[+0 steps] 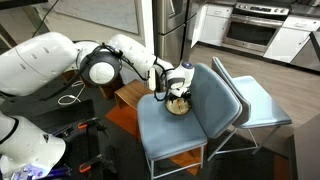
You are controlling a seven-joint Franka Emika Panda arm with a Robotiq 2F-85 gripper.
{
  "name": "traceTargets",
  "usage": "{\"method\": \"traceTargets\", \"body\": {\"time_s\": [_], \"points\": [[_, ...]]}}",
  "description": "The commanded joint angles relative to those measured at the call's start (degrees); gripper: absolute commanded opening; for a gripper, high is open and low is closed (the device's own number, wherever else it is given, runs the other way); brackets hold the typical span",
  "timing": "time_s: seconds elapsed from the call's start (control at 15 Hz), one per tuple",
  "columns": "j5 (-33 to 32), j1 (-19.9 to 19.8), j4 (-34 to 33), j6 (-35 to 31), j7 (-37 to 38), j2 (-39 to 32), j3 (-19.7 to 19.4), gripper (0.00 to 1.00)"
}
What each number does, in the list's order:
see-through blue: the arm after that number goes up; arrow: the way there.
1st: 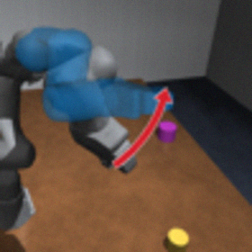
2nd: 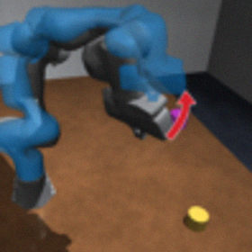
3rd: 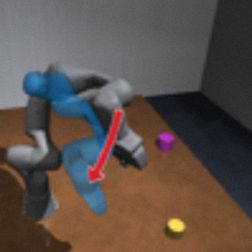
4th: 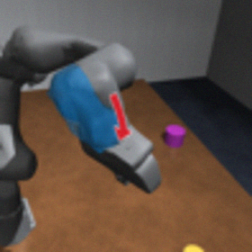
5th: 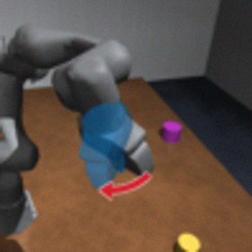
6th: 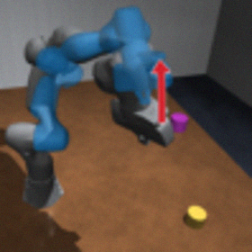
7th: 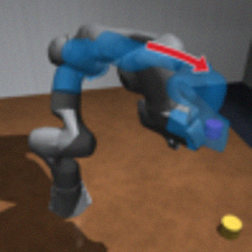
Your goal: Take the pen out of the bowl and put it on the chair
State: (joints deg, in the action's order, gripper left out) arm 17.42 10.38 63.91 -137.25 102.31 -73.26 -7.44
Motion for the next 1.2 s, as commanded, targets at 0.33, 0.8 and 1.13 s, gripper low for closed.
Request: {"method": "traceTargets", "body": {"time_s": [0.33,0.8,1.13], "points": [[-2.7,-1.1,-18.4,7.9,6.1,-11.4,-1.8,1.00],[-5.3,-2.8,-17.0,7.8,5.8,-11.1,1.2,0.91],[-5.2,-3.5,-16.3,8.3,5.1,-11.2,1.9,0.77]]}}
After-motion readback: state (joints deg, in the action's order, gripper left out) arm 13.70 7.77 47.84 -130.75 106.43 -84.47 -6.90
